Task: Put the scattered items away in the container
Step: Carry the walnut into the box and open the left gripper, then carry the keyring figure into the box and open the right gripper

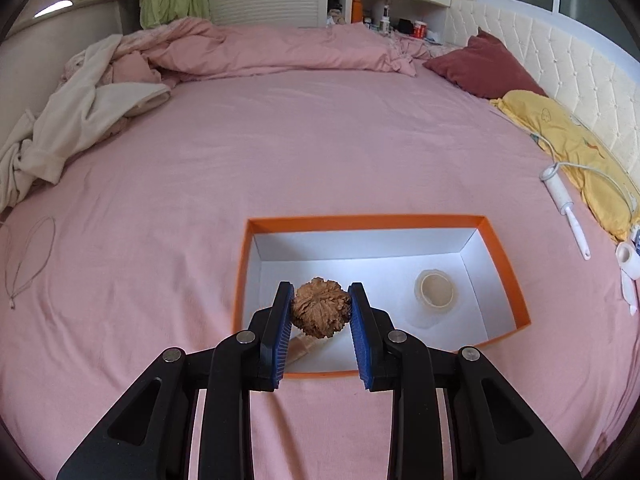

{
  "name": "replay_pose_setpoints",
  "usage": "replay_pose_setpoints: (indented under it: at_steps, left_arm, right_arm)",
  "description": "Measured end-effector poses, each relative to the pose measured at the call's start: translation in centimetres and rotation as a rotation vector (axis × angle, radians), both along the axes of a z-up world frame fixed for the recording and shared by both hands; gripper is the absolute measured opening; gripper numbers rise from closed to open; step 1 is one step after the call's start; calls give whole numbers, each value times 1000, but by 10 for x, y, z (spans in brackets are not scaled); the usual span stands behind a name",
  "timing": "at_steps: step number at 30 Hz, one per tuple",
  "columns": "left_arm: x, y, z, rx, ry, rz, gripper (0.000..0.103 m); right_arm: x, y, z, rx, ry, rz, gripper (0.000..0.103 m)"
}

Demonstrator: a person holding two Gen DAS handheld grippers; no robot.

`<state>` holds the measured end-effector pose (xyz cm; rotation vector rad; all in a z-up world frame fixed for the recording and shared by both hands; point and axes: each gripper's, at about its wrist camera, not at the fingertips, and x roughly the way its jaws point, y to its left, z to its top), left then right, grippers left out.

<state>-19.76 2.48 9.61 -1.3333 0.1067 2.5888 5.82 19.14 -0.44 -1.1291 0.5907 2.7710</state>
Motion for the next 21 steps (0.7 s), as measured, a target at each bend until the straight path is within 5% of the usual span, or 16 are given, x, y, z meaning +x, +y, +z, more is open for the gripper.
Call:
replay_pose_setpoints:
  at_steps: [4, 8, 11, 21]
  left_arm:
    - [-12, 6, -39, -56, -101, 49, 29]
    - [-14, 6, -50, -75, -106, 70, 33]
    - [-16, 9, -52, -85, -114, 55, 71]
    - [28, -17, 9, 9, 77, 30, 75]
  right_arm:
    - [-1, 0, 0, 1, -1, 0, 35]
    - [-1, 0, -1, 4, -2, 0, 35]
    - [-2, 0, -1, 6, -2, 0, 35]
    - [-5, -2, -1, 14, -7, -2, 35]
